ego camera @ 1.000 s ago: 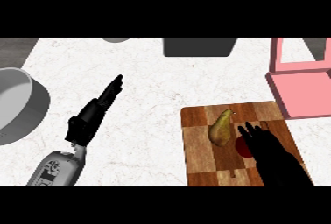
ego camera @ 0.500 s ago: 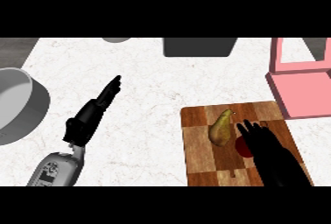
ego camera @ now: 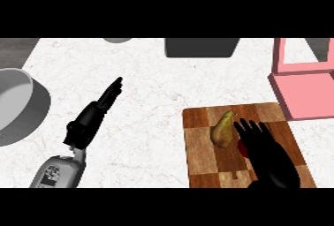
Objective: Pick the can from the cutting board and place it in the cardboard box
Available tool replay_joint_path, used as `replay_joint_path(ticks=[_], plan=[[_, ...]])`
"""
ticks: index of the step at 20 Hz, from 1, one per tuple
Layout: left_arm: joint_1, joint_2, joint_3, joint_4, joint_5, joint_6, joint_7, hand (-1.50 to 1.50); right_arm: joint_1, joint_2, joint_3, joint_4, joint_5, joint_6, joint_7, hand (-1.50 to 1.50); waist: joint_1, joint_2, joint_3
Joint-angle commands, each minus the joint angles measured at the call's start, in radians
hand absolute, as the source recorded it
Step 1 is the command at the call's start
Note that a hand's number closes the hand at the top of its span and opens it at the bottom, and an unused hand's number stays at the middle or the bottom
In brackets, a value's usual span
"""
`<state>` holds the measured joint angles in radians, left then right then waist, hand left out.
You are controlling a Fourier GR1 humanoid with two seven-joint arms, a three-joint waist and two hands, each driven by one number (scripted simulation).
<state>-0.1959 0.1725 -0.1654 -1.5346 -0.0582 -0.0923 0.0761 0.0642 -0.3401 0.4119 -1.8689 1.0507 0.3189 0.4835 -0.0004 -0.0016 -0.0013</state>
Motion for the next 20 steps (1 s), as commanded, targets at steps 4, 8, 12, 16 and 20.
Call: replay_joint_path(ticks=[4,8,12,16,20], plan=[[-0.004,-0.056,-0.010,0.030,-0.058,0.006,-0.023,0.00,0.050,0.031,0.020,0.035,0.068,-0.017,-0.028,-1.50,-0.003,0.001,0.001],[-0.020,-0.039,0.039,0.059,-0.033,-0.029,-0.025,0.00,0.061,0.016,-0.006,0.077,0.096,-0.049,-0.063,-1.50,-0.005,0.001,0.001],[-0.006,-0.061,0.028,-0.038,-0.042,-0.018,0.042,0.00,0.001,0.059,-0.030,0.149,0.118,-0.049,-0.059,-1.50,0.000,0.001,0.001],[0.027,-0.043,0.026,-0.012,-0.054,-0.032,-0.019,0.00,0.021,-0.018,-0.117,0.241,0.064,-0.122,-0.187,1.50,0.000,0.003,0.002],[-0.069,-0.068,0.037,0.010,-0.058,-0.020,0.056,0.00,-0.040,0.042,-0.050,0.250,0.128,-0.074,-0.138,1.50,0.000,0.003,0.001]])
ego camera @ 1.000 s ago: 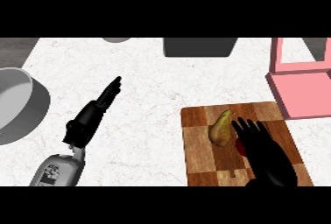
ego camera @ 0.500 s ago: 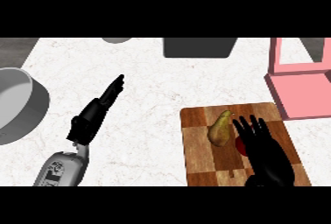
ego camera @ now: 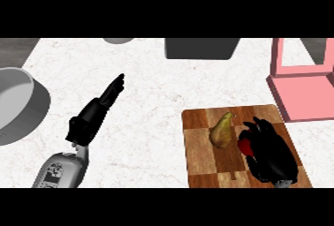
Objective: Pick the can from the cutting board and place it in the cardboard box
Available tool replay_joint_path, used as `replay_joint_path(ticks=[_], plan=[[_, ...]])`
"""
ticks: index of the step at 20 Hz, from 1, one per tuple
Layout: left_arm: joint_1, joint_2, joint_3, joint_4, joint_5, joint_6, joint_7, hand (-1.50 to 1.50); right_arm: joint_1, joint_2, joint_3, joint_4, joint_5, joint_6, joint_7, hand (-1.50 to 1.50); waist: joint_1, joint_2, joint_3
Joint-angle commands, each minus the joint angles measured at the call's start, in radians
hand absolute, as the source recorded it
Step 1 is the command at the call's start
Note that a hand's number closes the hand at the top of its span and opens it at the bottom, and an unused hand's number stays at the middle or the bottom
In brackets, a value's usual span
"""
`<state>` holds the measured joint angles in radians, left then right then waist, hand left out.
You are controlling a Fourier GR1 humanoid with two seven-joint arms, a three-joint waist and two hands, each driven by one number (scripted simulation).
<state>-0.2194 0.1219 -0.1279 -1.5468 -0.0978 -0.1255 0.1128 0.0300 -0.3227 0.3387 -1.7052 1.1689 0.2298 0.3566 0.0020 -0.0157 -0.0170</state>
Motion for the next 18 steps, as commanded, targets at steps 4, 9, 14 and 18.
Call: replay_joint_path(ticks=[4,9,14,18], plan=[[0.089,0.033,0.001,-0.079,0.017,-0.049,-0.012,0.00,0.058,-0.106,-0.060,0.101,-0.040,-0.082,-0.199,1.50,0.001,0.014,0.018],[0.022,0.005,0.027,-0.010,0.003,0.000,-0.010,0.00,0.132,-0.339,-0.228,0.113,-0.294,-0.111,-0.623,1.50,-0.028,0.017,0.021],[0.055,0.020,0.016,-0.020,0.008,-0.040,-0.029,0.00,0.115,-0.405,-0.390,0.337,-0.363,-0.303,-0.923,1.50,-0.003,0.016,0.019],[0.073,0.000,0.008,-0.004,-0.020,-0.016,-0.051,0.00,0.170,-0.387,-0.479,0.280,-0.395,-0.400,-0.969,1.50,-0.015,0.014,0.017]])
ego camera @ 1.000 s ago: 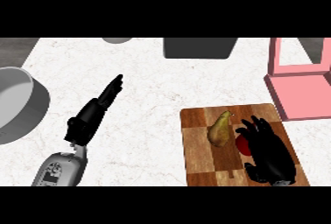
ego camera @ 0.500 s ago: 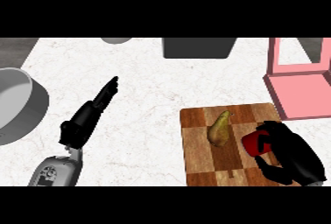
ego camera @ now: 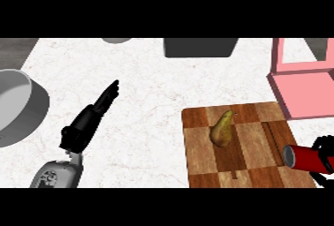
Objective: Pick the can from the cutting board and place it in the cardboard box
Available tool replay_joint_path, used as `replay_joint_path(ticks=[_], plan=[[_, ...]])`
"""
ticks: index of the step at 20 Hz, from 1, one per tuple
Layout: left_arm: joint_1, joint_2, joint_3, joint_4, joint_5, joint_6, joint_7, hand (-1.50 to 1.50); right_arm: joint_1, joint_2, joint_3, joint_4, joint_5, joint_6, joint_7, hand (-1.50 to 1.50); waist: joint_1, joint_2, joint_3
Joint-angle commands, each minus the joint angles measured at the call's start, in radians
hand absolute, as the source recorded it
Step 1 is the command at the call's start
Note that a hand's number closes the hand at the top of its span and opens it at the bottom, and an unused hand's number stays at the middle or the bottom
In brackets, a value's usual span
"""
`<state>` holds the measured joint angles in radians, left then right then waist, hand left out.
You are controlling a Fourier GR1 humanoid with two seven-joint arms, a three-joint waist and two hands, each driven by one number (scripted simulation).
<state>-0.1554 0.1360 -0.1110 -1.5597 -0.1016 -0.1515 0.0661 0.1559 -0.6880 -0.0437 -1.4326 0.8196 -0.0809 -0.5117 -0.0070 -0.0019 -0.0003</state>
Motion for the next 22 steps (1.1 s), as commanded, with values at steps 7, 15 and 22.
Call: replay_joint_path(ticks=[7,15,22], plan=[[0.002,-0.014,0.013,-0.017,-0.004,0.008,0.030,0.00,0.159,-0.119,-0.302,-0.230,-0.295,0.103,-0.183,1.50,-0.015,-0.004,-0.001],[-0.045,0.006,0.049,0.076,0.000,-0.015,-0.028,0.00,0.262,-0.118,-0.572,-0.470,-0.632,0.339,-0.142,1.50,-0.028,-0.003,-0.002],[-0.059,-0.025,0.026,0.030,-0.008,-0.017,0.041,0.00,0.223,-0.084,-0.742,-0.419,-0.718,0.450,-0.026,1.50,-0.002,0.000,0.000]])
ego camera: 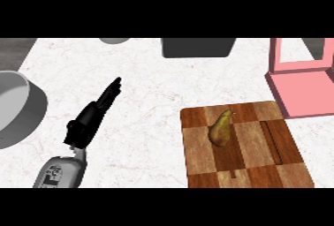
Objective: Pick the can from the cutting board and place it in the cardboard box
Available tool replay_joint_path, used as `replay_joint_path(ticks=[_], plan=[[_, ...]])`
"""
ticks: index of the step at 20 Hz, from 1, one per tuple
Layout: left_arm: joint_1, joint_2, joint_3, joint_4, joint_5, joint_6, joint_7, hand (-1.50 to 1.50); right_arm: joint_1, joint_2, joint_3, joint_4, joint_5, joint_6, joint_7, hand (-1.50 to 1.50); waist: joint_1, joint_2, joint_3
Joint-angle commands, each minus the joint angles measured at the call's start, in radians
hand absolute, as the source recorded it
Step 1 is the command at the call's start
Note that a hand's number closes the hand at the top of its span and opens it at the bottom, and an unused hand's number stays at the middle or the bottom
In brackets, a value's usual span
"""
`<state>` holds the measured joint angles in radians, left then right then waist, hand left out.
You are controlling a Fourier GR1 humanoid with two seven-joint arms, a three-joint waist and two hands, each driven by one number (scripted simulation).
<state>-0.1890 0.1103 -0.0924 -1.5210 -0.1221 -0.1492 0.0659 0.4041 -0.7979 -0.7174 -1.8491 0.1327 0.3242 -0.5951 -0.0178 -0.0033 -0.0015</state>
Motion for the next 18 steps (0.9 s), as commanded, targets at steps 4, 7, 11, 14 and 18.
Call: replay_joint_path(ticks=[4,7,11,14,18], plan=[[0.039,0.001,-0.014,-0.074,0.005,-0.027,0.035,0.00,-0.189,-0.037,-0.004,0.069,-0.005,0.030,0.215,1.50,0.029,0.004,0.001],[-0.021,-0.017,-0.004,-0.020,-0.004,-0.018,0.020,0.00,-0.273,-0.074,-0.003,0.117,0.007,0.046,0.257,1.50,0.023,0.005,0.001],[0.025,0.000,0.002,-0.010,0.000,-0.046,-0.012,0.00,-0.387,-0.123,0.031,0.229,-0.010,0.089,0.306,1.50,0.025,0.005,0.001],[-0.029,-0.070,-0.063,-0.049,-0.072,0.030,0.068,0.00,-0.493,-0.105,0.150,0.341,0.074,0.012,0.258,1.50,0.031,0.006,0.002],[0.002,-0.045,-0.025,0.011,-0.042,-0.010,-0.008,0.00,-0.660,-0.119,0.233,0.383,0.060,0.022,0.408,1.50,0.034,0.007,0.001]])
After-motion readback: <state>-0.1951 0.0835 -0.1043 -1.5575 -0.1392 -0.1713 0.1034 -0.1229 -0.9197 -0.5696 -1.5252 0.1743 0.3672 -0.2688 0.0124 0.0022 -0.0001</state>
